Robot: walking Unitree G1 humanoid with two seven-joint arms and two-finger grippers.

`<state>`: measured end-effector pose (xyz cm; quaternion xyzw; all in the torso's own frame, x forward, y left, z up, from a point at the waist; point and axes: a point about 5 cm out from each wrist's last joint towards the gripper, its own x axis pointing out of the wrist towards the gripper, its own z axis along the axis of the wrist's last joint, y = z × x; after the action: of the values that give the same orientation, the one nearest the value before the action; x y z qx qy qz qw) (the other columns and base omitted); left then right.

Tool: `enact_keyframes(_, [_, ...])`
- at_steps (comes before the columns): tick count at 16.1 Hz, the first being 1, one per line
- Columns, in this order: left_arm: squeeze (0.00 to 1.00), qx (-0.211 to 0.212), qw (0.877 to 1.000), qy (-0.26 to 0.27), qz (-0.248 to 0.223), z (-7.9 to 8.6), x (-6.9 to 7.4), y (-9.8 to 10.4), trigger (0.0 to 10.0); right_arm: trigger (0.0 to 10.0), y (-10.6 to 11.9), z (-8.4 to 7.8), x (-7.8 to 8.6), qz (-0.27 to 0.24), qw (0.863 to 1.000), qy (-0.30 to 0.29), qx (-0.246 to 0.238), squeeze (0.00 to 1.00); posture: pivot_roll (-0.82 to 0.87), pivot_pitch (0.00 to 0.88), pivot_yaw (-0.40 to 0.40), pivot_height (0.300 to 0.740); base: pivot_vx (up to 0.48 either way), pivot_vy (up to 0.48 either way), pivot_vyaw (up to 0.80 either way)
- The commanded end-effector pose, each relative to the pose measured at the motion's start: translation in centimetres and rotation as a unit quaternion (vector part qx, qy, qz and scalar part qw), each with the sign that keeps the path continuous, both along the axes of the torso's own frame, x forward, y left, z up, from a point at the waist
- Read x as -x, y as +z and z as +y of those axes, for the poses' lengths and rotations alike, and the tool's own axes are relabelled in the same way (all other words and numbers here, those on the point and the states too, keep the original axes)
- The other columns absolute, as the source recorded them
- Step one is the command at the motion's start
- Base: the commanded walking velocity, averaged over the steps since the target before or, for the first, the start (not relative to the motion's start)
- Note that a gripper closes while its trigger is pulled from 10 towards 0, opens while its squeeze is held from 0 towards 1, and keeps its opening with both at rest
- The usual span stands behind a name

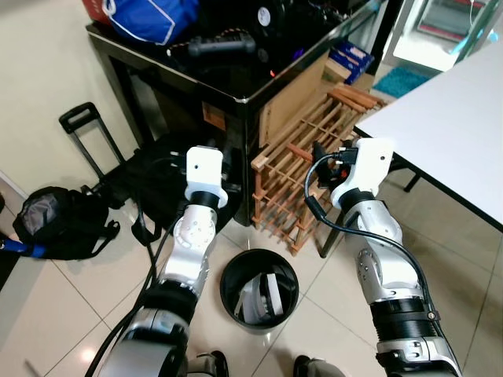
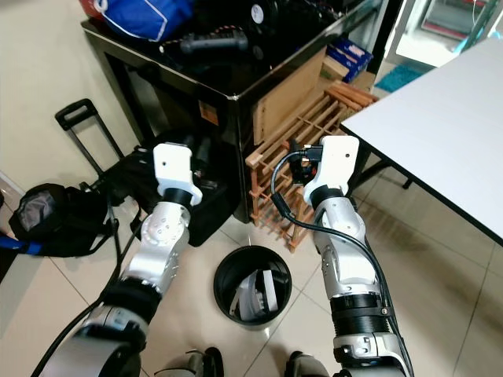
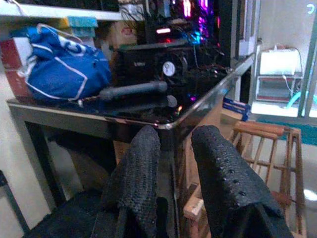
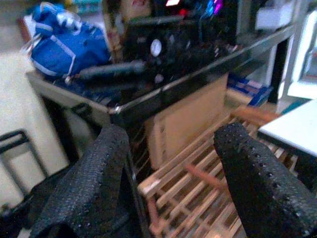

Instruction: Picking trash to rubbish bin

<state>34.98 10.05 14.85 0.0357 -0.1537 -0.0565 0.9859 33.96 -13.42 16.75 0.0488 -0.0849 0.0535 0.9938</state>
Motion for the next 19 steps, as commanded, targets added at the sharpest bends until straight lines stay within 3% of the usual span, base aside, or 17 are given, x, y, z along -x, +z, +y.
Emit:
enact_keyframes(1, [0.00,-0.006,1.000,0.008,-0.005,0.3,0.3,0.1,10.0,10.0,0.0,-0.3,-0.1,-0.008,1.000,-0.017,-0.013,0.00,-0.06,0.101,0.056,0.740,0.000,0.000,0.00])
enact_keyframes(5, [0.00,-0.006,1.000,0.030,-0.004,0.9,0.3,0.4,10.0,10.0,-0.3,-0.8,-0.5,-0.011,0.999,-0.037,-0.011,0.00,-0.05,0.117,0.046,0.740,0.000,0.000,0.00])
enact_keyframes(16, [0.00,-0.024,0.999,0.033,0.013,0.4,0.2,0.0,10.0,10.0,-0.8,-0.5,-0.7,-0.003,0.999,-0.031,-0.017,0.00,-0.05,0.108,0.043,0.740,0.000,-0.022,0.00])
enact_keyframes(19, [0.00,-0.024,0.999,0.032,0.014,0.3,0.2,-0.1,10.0,10.0,-0.9,-0.4,-0.7,0.004,0.999,-0.027,-0.022,0.00,-0.05,0.101,0.044,0.740,0.000,0.000,-0.67])
